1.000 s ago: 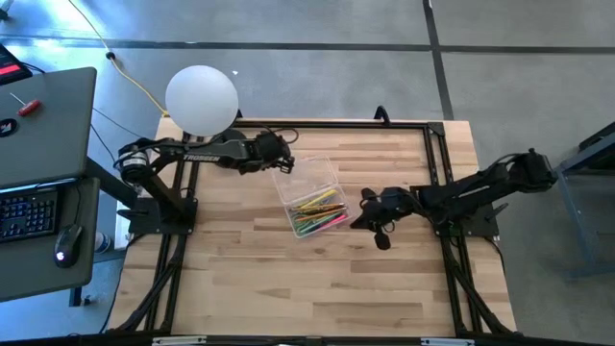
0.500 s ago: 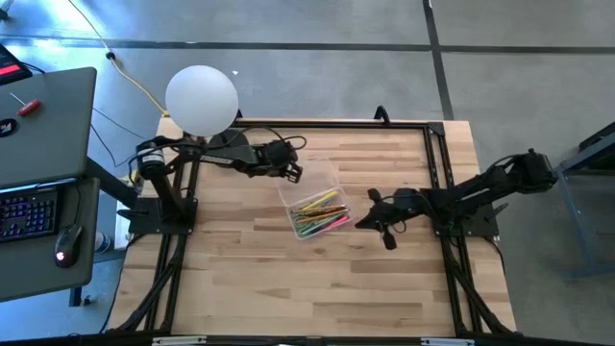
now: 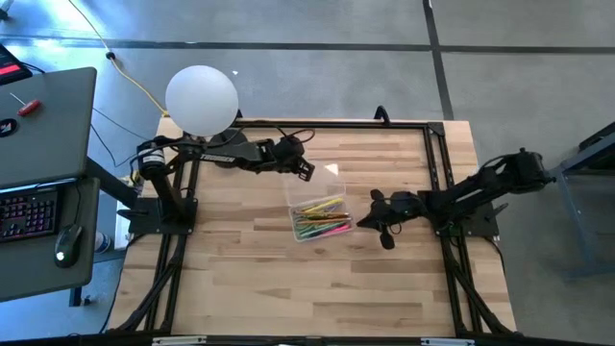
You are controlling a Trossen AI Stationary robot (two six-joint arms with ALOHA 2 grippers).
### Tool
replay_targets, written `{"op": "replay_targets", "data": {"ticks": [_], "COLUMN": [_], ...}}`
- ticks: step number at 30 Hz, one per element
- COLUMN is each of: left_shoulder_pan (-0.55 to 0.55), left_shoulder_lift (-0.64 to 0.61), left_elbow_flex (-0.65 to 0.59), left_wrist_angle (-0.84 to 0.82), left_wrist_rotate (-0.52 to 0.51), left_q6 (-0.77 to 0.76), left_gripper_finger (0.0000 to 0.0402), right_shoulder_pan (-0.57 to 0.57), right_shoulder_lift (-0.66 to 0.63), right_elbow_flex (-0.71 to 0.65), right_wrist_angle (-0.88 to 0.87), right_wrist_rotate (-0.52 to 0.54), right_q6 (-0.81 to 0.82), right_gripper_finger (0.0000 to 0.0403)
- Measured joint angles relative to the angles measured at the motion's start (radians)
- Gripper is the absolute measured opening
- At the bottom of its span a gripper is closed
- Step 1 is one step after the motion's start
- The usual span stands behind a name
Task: Pick & place school supplies into a supply box
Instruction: Close the transparent supply box
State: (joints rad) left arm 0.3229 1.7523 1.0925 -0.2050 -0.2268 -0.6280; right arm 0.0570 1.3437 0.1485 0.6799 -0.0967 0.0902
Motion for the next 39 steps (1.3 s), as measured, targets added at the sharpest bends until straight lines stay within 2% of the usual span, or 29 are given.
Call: {"op": "replay_targets", "data": {"ticks": [6, 10, 12, 15, 19, 25, 29, 32, 36, 39], "left_shoulder_pan": [-0.019, -0.05, -0.064, -0.069, -0.042, 0.026, 0.068, 0.078, 0.075, 0.076], "left_shoulder_lift": [0.0, -0.001, -0.001, -0.001, -0.001, -0.001, -0.001, 0.026, 0.087, 0.145], "left_elbow_flex": [0.073, 0.097, 0.104, 0.112, 0.112, 0.112, 0.112, 0.112, 0.112, 0.112], "left_wrist_angle": [0.003, 0.002, -0.016, -0.041, -0.049, -0.108, -0.106, -0.067, -0.006, 0.063], "left_wrist_rotate": [0.033, 0.032, -0.021, -0.107, -0.116, -0.121, -0.069, -0.035, -0.001, 0.037], "left_q6": [0.071, 0.108, 0.133, 0.136, 0.137, 0.135, 0.149, 0.148, 0.127, 0.125], "left_gripper_finger": [0.001, 0.0026, 0.0033, 0.0023, 0.001, 0.0028, 0.001, 0.0013, 0.0026, 0.0012], "right_shoulder_pan": [0.0, 0.0, 0.0, 0.001, 0.001, 0.003, 0.003, 0.003, 0.003, 0.003], "right_shoulder_lift": [0.112, 0.164, 0.175, 0.176, 0.159, 0.071, 0.034, 0.043, 0.075, 0.099], "right_elbow_flex": [0.003, 0.02, 0.031, 0.034, 0.034, 0.033, 0.034, 0.034, 0.034, 0.034], "right_wrist_angle": [0.141, 0.135, 0.146, 0.139, 0.134, 0.132, 0.154, 0.155, 0.166, 0.218], "right_wrist_rotate": [-0.053, -0.089, -0.118, -0.127, -0.138, -0.148, -0.142, -0.094, -0.063, -0.058], "right_q6": [0.009, 0.033, 0.033, 0.034, 0.032, -0.006, -0.051, -0.07, -0.083, -0.091], "right_gripper_finger": [0.0, 0.0, 0.0, 0.0, 0.0, 0.0, 0.0, 0.0, 0.0, 0.0]}}
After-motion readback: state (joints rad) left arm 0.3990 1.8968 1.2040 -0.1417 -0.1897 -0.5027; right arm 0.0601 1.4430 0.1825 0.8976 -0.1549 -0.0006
